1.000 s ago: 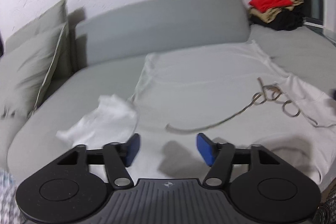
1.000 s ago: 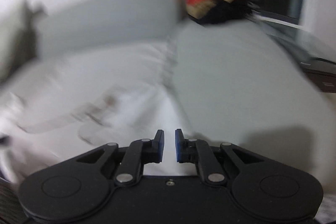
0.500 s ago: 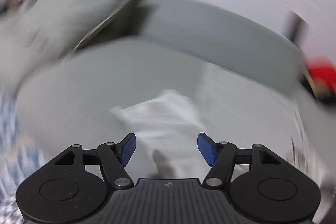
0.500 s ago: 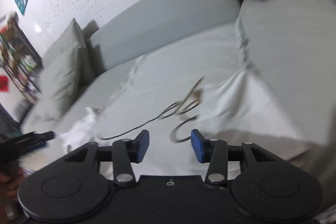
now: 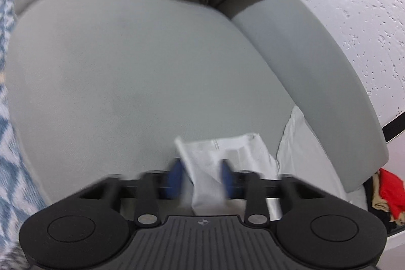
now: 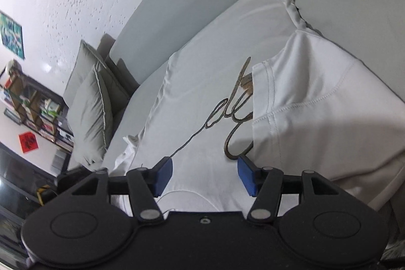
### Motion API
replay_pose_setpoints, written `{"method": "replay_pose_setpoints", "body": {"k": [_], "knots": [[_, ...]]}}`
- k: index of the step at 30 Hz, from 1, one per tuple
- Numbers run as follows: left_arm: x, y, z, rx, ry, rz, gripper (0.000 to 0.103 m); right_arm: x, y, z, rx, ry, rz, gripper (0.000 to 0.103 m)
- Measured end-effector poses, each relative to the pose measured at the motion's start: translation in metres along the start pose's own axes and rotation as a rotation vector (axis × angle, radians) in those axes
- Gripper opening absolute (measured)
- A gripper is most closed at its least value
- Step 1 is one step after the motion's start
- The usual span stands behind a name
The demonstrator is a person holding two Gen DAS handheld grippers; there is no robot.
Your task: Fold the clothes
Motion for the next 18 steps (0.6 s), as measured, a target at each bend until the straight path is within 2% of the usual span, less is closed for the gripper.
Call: {"method": "replay_pose_setpoints", "body": {"k": [2,3,7,14,16,17,18], "knots": [[0.004,0.003,0.0,0.032,-0.023,-0.008,0.0,0.002,0.0,0.0,0.002,-0.022,-0.006,0.056],[0.01,0.009,0.0,0.065,-0.065,-0.015,0.0,0.004,0.001,-0.001,0.003,-0.034,-0.009,0.056],[0.046,0.031,0.016,0.197,-0.32,-0.028,0.0,0.003,-0.002,-0.001,0.001,-0.029,-0.007,0.056],[0.103,0.045,0.153,0.327,-1.14,-0.044,0.001,-0.002,-0.001,-0.001,0.001,0.012,-0.001,0.06],[0.12,0.05,0.194,0.36,-1.375,-0.048,0.006,-0.003,0.0,-0.001,0.0,0.021,-0.003,0.061],[0.128,0.052,0.214,0.377,-1.492,-0.05,0.02,-0.003,0.0,-0.001,0.0,0.026,-0.003,0.062],[0.131,0.05,0.232,0.373,-1.589,-0.064,0.02,-0.004,0.0,-0.001,0.0,0.03,-0.004,0.063]]}}
Point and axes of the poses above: each gripper's, at about its wrist camera, not at the fingertips, and y roughly against the way its jaws point, x to its right, z to its underside, the point moved 7 cm from there along -y, roughly the way its jaws point, and after that the axes turned 5 degrees about y, right-handed, at the moved point
